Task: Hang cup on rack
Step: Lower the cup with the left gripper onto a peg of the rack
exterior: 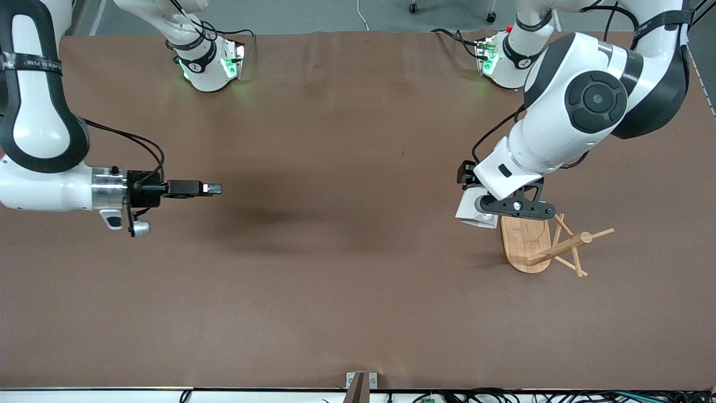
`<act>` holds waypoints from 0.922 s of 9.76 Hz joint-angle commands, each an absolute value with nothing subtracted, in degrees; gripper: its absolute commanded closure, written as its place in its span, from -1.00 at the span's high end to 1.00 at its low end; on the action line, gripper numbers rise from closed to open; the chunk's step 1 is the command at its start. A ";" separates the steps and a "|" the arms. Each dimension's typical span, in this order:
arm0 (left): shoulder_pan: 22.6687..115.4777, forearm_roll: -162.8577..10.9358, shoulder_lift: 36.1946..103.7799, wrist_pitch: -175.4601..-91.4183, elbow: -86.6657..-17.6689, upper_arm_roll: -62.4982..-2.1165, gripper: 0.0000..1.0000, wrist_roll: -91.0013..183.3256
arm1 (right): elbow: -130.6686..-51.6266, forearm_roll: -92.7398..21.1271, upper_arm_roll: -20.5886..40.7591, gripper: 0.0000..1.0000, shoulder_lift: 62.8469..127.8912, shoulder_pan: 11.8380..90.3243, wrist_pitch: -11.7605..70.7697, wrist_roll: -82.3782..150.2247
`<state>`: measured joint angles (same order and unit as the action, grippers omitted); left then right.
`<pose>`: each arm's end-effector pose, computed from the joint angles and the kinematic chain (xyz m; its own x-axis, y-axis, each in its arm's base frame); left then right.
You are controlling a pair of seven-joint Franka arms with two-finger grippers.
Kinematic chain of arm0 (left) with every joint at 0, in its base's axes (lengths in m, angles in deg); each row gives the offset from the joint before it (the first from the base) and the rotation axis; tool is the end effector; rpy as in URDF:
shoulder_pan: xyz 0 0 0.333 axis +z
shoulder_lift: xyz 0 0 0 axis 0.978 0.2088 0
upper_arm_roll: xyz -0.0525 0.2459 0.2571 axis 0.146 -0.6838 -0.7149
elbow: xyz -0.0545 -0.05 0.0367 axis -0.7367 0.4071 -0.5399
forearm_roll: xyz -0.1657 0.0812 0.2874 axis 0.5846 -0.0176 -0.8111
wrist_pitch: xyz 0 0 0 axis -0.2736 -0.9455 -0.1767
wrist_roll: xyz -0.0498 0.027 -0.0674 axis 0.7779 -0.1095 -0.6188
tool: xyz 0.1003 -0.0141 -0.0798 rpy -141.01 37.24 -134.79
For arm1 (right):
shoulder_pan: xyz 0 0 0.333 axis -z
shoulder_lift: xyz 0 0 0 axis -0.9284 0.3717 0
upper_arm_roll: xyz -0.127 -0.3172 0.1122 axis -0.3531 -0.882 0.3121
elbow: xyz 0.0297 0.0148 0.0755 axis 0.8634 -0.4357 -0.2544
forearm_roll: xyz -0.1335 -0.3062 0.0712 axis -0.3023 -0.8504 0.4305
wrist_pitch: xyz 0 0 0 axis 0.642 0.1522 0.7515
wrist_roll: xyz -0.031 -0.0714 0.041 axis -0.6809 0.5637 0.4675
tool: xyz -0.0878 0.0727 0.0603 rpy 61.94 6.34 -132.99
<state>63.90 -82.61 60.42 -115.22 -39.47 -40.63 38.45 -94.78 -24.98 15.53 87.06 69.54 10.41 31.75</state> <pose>0.5498 -0.2348 0.5296 0.9831 -0.1601 -0.0892 -0.1544 -0.9857 0.0676 0.5609 0.0745 0.4600 0.9503 -0.0184 -0.3107 -0.2419 -0.6716 -0.7003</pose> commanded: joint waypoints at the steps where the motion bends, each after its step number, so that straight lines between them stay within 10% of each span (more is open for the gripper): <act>1: 64.50 -81.35 52.56 -122.43 -55.60 -44.02 -0.94 47.99 | -91.45 -39.61 16.41 1.00 84.49 69.94 10.73 36.93; 9: 69.07 -81.00 48.84 -129.56 -66.54 -47.64 -0.93 65.16 | -89.43 -75.55 19.58 1.00 67.97 76.51 3.99 40.27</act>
